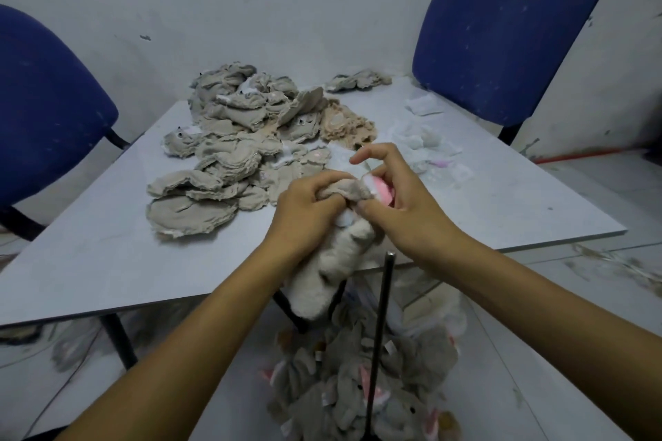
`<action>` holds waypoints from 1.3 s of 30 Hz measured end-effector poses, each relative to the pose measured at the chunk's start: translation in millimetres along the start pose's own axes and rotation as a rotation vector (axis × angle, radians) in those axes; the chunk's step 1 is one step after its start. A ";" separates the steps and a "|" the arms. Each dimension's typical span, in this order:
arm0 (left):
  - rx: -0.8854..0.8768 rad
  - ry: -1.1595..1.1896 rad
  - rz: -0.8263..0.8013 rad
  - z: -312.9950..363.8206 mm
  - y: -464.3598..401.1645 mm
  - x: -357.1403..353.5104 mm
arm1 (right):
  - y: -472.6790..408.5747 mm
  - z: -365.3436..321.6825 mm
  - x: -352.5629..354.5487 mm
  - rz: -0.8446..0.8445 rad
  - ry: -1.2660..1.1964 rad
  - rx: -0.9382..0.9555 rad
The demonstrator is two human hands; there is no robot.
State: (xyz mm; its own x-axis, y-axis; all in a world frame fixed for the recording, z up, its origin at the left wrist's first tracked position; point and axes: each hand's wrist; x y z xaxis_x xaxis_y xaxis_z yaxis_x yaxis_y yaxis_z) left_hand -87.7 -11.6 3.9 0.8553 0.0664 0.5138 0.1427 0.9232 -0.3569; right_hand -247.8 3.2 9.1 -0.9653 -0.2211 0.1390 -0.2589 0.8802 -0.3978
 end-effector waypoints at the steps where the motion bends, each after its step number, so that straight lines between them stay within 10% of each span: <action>1: -0.033 -0.120 0.104 0.2 2.6 -2.7 | 0.9 0.6 -2.1 -0.018 0.008 0.009; 4: -0.024 -0.227 0.056 -1.0 3.3 -5.4 | 2.3 2.5 -3.3 0.000 -0.018 -0.020; 8: 0.197 0.258 -0.424 -0.4 -2.7 9.2 | -0.6 0.1 5.1 0.046 -0.060 -0.041; 16: 0.018 -0.341 0.146 -4.0 8.4 -2.4 | 2.8 -1.6 -0.4 -0.078 -0.063 -0.027; 22: 0.089 0.247 -0.486 8.6 1.3 15.6 | 3.5 -9.6 4.0 -0.064 0.012 0.033; 25: 0.103 0.382 -0.507 18.6 0.3 27.6 | -0.8 -20.6 14.8 -0.145 0.062 0.121; 35: -0.097 -0.256 -0.604 26.2 0.6 48.6 | 10.4 -9.8 16.0 -0.213 0.312 0.323; 39: -0.244 -0.453 -0.501 21.4 5.4 40.7 | 12.3 -6.2 27.4 -0.287 0.372 0.127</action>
State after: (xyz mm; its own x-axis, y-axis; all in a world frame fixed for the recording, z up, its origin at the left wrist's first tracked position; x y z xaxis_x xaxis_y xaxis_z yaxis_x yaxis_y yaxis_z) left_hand -62.8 4.2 39.6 0.3747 -0.1434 0.9160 0.6165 0.7764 -0.1306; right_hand -277.2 10.5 13.6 -0.7827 -0.2620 0.5646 -0.5372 0.7425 -0.4002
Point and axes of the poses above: each hand's wrist, its own y-axis away from the middle knuckle, its own x-axis out of the back of the hand, z = x × y, and after that the axes turned 5 degrees about -y, right-handed
